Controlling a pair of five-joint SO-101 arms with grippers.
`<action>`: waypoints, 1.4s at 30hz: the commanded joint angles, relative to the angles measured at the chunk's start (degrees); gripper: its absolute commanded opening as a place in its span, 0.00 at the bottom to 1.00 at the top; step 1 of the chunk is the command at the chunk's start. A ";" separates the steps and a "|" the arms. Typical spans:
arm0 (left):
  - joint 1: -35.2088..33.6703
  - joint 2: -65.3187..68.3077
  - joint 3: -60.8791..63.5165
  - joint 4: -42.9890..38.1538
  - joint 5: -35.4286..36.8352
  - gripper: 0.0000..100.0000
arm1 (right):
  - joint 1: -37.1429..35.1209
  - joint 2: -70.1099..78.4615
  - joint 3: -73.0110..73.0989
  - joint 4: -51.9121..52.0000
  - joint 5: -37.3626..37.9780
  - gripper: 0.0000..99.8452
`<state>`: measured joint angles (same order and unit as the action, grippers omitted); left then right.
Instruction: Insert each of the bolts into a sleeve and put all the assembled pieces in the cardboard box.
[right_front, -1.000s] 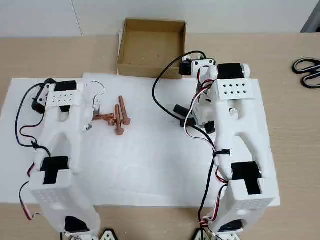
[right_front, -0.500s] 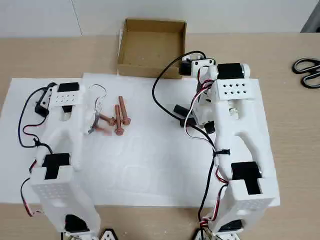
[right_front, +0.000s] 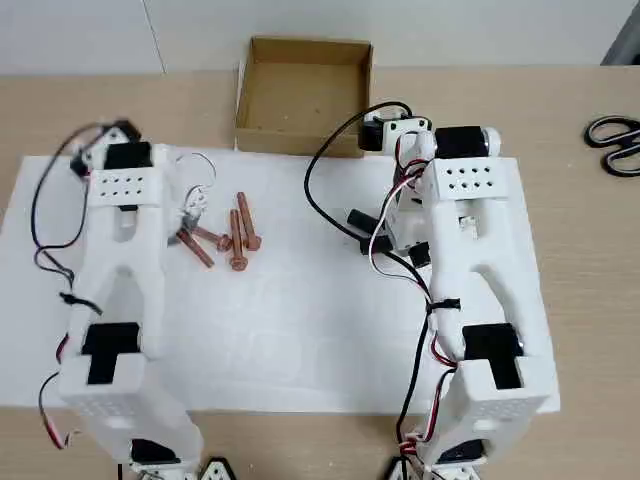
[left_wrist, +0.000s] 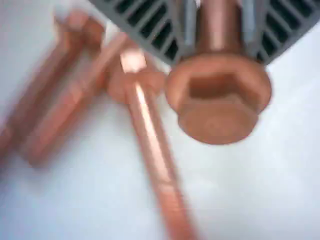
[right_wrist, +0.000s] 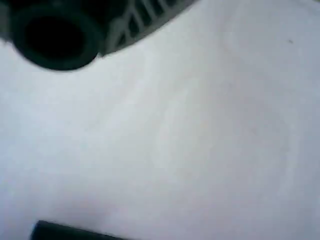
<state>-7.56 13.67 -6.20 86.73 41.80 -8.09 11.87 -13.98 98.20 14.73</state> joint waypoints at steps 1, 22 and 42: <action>-0.09 -3.43 -2.68 0.70 -18.99 0.01 | -0.40 -3.30 0.09 0.04 -0.70 0.00; -4.31 14.42 0.13 -4.22 -44.75 0.04 | -0.31 -3.65 4.48 -2.51 -0.53 0.00; -4.04 10.73 0.84 -4.22 -44.84 0.07 | -0.31 -3.65 5.80 -4.00 -0.26 0.00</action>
<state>-11.16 25.01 -5.14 83.91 -2.51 -8.09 11.78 -8.00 94.86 14.73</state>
